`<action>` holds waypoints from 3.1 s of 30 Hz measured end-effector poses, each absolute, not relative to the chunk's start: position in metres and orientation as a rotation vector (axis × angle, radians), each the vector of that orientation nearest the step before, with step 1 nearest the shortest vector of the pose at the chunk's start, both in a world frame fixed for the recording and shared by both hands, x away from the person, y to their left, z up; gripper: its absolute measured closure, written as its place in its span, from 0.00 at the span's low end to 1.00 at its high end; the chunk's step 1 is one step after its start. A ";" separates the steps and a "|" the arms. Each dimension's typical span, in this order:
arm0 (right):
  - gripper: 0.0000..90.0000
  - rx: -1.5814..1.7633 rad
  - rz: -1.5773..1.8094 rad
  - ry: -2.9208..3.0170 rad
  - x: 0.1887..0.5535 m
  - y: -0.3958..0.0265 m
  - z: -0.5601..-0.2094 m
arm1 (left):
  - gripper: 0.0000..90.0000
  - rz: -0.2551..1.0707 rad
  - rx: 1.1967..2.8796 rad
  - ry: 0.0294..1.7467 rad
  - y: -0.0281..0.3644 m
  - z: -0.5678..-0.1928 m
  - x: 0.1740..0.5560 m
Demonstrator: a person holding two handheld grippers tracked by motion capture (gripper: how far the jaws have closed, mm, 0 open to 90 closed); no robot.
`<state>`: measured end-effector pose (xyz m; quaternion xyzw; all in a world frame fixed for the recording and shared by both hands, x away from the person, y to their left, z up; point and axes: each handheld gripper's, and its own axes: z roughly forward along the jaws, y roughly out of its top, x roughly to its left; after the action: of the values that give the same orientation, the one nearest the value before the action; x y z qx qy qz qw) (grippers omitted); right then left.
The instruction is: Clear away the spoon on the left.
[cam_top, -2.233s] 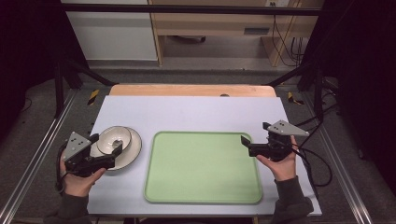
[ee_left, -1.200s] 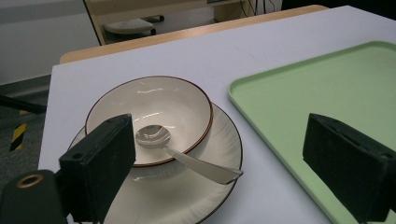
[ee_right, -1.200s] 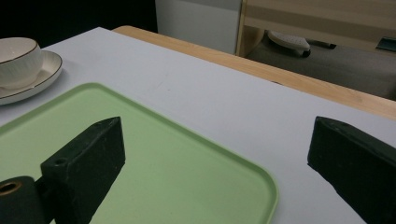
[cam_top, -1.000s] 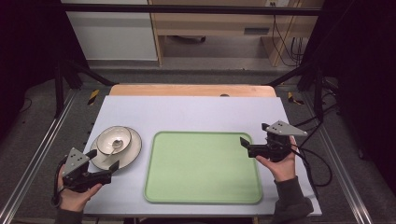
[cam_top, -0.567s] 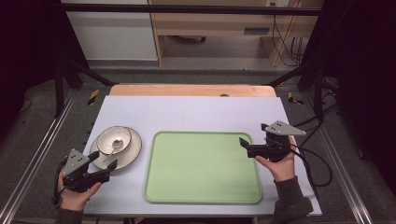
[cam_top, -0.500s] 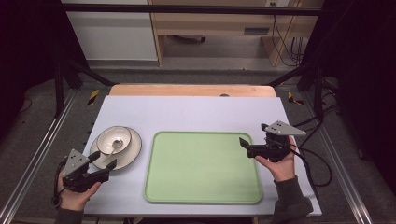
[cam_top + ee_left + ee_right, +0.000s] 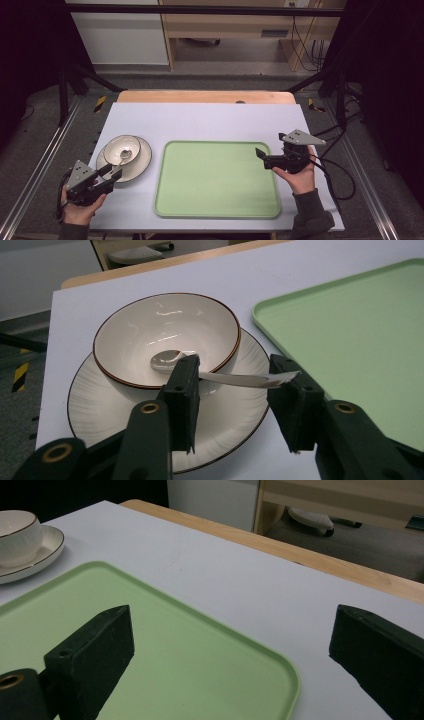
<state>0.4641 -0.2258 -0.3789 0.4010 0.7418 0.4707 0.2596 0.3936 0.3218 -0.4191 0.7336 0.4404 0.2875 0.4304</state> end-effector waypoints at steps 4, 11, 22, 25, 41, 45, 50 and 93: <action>0.05 1.083 1.269 2.011 0.465 -0.226 -0.379 | 0.71 0.715 1.828 1.089 0.321 -0.419 0.393; 0.05 1.087 1.262 2.020 0.465 -0.225 -0.380 | 0.80 0.730 1.819 1.087 0.323 -0.418 0.392; 0.05 1.092 1.261 2.024 0.466 -0.224 -0.381 | 0.87 0.751 1.787 1.111 0.326 -0.416 0.390; 0.05 1.091 1.262 2.024 0.466 -0.224 -0.381 | 0.88 0.752 1.784 1.116 0.326 -0.416 0.390; 0.05 1.082 1.261 2.023 0.466 -0.224 -0.381 | 0.95 0.754 1.760 1.154 0.329 -0.415 0.389; 0.05 1.085 1.259 2.023 0.466 -0.224 -0.381 | 0.96 0.748 1.750 1.160 0.329 -0.415 0.390; 0.05 1.087 1.263 2.021 0.466 -0.224 -0.380 | 0.98 0.740 1.748 1.172 0.330 -0.414 0.390; 0.05 1.084 1.270 2.019 0.465 -0.225 -0.380 | 0.99 0.774 1.677 1.121 0.335 -0.401 0.383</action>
<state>0.4654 -0.2251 -0.3798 0.3996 0.7445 0.4684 0.2581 0.3829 0.3352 -0.4012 0.6846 0.4577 0.3159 0.4712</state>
